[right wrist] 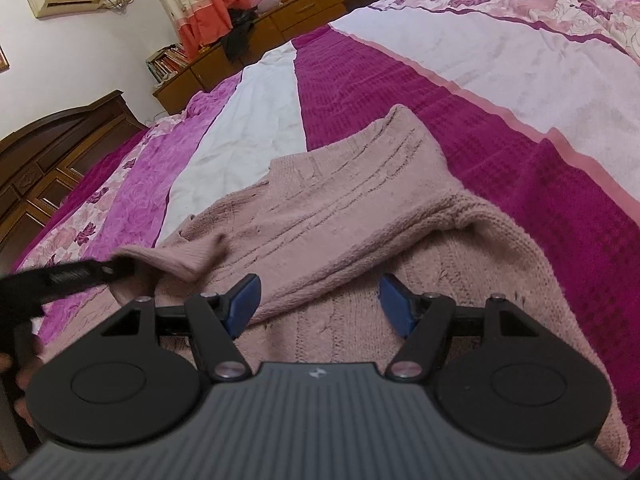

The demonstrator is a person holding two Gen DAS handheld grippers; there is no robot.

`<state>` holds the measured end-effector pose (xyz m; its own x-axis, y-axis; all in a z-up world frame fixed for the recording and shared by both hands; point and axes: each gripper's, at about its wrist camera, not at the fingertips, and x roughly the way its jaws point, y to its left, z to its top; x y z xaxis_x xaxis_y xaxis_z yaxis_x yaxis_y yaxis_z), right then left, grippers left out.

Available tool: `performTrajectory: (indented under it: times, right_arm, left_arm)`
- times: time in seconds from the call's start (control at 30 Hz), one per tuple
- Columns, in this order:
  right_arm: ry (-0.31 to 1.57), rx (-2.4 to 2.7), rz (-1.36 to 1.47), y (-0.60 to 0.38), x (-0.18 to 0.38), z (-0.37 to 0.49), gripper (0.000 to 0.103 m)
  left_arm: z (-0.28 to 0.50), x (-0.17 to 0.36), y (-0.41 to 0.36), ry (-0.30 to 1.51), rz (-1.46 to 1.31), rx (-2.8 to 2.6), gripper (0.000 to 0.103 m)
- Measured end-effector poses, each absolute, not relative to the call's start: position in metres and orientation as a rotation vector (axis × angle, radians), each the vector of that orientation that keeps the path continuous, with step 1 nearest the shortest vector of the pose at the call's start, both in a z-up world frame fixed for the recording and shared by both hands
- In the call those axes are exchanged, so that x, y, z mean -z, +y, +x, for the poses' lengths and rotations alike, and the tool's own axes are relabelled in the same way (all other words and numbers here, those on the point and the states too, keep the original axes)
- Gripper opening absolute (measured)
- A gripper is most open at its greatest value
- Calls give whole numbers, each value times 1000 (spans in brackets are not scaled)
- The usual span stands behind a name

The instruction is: Fold small clothes

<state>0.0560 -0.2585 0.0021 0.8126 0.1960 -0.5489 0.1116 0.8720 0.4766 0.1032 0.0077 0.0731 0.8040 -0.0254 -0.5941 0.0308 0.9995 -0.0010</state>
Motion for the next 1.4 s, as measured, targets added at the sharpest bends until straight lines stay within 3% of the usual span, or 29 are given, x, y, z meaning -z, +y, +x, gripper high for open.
performTrajectory:
  times: [0.6,0.97,1.0,1.1,1.4]
  right_arm:
    - [631,-49,485,-256,2,59,73]
    - [681,-80,503,-260,-13,59,73]
    - [686,-97,503,-261,-17,59,73]
    - [676,-133,477,-266,-32,58,73]
    - [670,-61,378,-316,-46,103,73]
  left_arm:
    - [58,-47,80,769,-143,-73,16]
    - [99,-53,105,741,-141,-122,16]
    - [105,-51,106,758,-131,-118,23]
    - [114,-49,106,768,-110,-116,54]
    - [136,-38,112,794,-182,-75,55]
